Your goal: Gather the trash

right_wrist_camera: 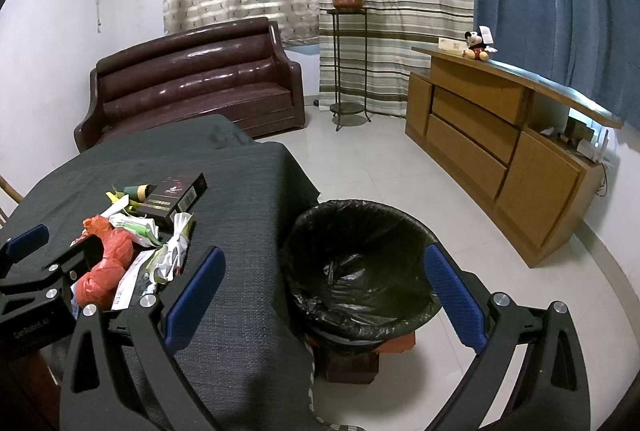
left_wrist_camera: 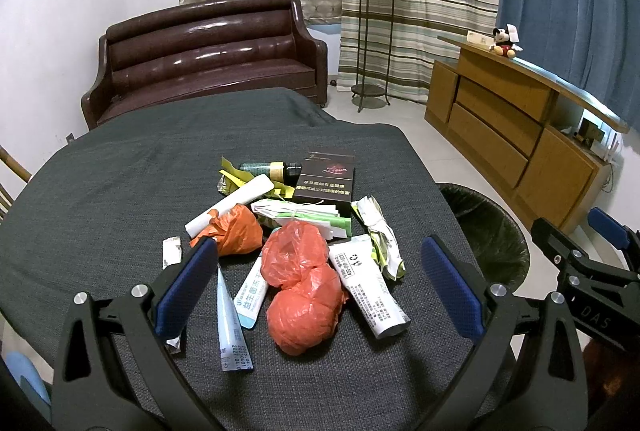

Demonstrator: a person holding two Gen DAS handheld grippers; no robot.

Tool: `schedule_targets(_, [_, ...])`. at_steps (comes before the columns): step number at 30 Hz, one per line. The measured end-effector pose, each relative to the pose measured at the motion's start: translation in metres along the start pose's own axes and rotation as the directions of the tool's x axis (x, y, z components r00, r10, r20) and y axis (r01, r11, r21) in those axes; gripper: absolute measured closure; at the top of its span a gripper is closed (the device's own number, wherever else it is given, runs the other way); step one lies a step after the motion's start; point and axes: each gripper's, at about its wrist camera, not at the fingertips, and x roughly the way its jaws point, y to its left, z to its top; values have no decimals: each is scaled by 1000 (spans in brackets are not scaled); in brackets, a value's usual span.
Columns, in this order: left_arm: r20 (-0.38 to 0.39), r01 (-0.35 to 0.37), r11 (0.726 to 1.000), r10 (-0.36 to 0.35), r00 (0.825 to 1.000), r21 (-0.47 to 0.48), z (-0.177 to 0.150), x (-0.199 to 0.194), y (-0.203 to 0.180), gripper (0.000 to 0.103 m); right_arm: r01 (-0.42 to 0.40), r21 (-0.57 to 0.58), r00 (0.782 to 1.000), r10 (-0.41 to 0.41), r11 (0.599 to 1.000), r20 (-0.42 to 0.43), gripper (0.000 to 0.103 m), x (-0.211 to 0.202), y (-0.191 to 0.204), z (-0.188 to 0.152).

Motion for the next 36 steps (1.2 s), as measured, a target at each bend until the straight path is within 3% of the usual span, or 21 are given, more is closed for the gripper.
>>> schedule_targets(36, [-4,-2,1000,2,1000,3,0,1,0,4,3,6,1000,-3,1000,-4,6,6,-1,-2])
